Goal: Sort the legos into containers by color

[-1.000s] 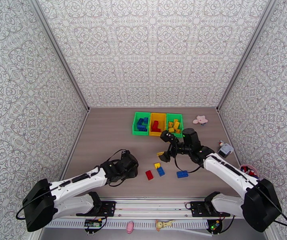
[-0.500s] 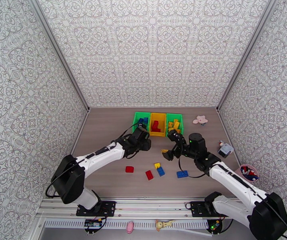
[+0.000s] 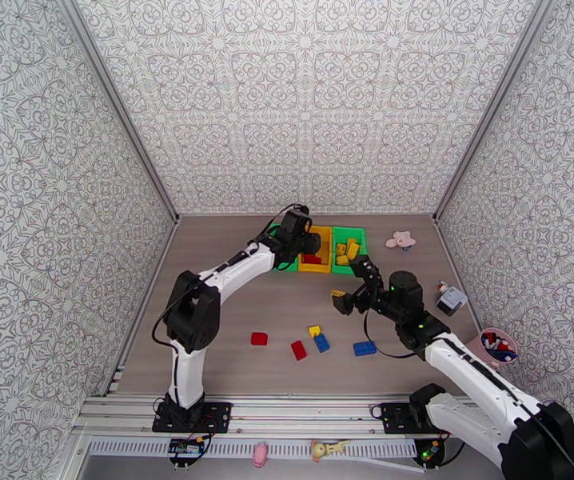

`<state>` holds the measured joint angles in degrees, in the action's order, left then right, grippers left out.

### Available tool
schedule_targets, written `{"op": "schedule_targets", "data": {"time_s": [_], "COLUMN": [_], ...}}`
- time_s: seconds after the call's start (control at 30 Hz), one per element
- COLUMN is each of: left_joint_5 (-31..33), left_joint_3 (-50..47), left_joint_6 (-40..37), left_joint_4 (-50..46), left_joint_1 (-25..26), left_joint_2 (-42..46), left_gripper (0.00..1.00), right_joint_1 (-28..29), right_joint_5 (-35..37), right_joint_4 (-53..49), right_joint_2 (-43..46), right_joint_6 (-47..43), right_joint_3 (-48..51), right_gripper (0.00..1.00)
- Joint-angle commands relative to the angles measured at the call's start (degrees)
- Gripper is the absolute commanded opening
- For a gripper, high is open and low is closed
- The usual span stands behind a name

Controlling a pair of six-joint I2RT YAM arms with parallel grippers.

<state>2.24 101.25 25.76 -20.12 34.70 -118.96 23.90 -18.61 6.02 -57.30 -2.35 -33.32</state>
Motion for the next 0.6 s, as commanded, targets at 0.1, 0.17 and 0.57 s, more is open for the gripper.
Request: {"op": "schedule_targets", "data": {"time_s": [0.1, 0.17, 0.57], "left_joint_5": [-0.5, -0.4, 0.4], "left_joint_3": [10.2, 11.8, 20.0], "left_joint_6": [-1.8, -1.7, -4.6], "left_joint_4": [-5.6, -5.9, -8.0], "left_joint_1": [-0.8, -1.0, -1.8], "left_joint_2": [-7.8, -9.8, -15.8], "left_gripper": [0.42, 0.42, 0.58], "right_joint_1": [-0.4, -0.5, -0.8], "right_joint_5": [6.8, 8.0, 6.1], "right_joint_4": [2.8, 2.7, 2.9], "right_joint_2": [1.5, 1.8, 1.8], "right_joint_6": [3.3, 3.4, 3.8], "right_joint_3": [1.6, 1.9, 1.3], "right_gripper": [0.99, 0.99, 1.00]}}
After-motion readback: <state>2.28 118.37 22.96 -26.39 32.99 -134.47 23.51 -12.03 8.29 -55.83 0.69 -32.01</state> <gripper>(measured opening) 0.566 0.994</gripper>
